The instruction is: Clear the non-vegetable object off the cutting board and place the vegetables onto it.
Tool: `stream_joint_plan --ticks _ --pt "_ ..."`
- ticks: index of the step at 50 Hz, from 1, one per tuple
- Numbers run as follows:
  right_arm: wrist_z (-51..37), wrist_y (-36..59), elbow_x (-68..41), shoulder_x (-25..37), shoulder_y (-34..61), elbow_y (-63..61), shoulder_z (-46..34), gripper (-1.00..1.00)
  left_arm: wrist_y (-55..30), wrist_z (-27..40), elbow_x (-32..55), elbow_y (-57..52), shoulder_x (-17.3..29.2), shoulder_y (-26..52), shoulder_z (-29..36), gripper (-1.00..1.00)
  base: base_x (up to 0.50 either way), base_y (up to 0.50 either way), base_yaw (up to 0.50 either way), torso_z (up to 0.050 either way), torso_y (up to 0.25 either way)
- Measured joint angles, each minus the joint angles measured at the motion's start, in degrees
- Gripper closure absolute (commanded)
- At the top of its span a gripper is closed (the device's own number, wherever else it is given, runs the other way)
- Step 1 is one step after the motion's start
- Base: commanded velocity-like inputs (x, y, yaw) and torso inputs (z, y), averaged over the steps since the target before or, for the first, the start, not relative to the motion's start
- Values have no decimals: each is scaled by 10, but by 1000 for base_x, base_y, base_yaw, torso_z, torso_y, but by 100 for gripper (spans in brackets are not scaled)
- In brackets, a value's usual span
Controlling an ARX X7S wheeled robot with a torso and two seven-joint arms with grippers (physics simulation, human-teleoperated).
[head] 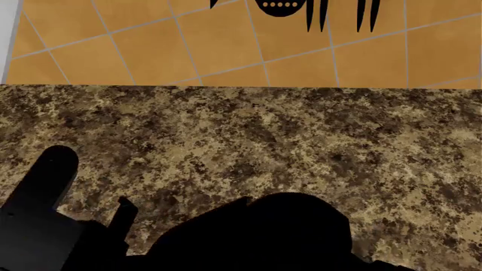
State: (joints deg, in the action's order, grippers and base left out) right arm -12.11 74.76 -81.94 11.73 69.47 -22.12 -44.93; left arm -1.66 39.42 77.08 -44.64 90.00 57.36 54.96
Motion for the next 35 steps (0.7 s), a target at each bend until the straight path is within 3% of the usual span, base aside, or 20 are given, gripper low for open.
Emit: stream_joint_plan --ticks 35 --pt "79 -101 94 -66 -20 67 -77 100 -5 9 0 0 0 -1 -9 -100 54 0 -9 0 0"
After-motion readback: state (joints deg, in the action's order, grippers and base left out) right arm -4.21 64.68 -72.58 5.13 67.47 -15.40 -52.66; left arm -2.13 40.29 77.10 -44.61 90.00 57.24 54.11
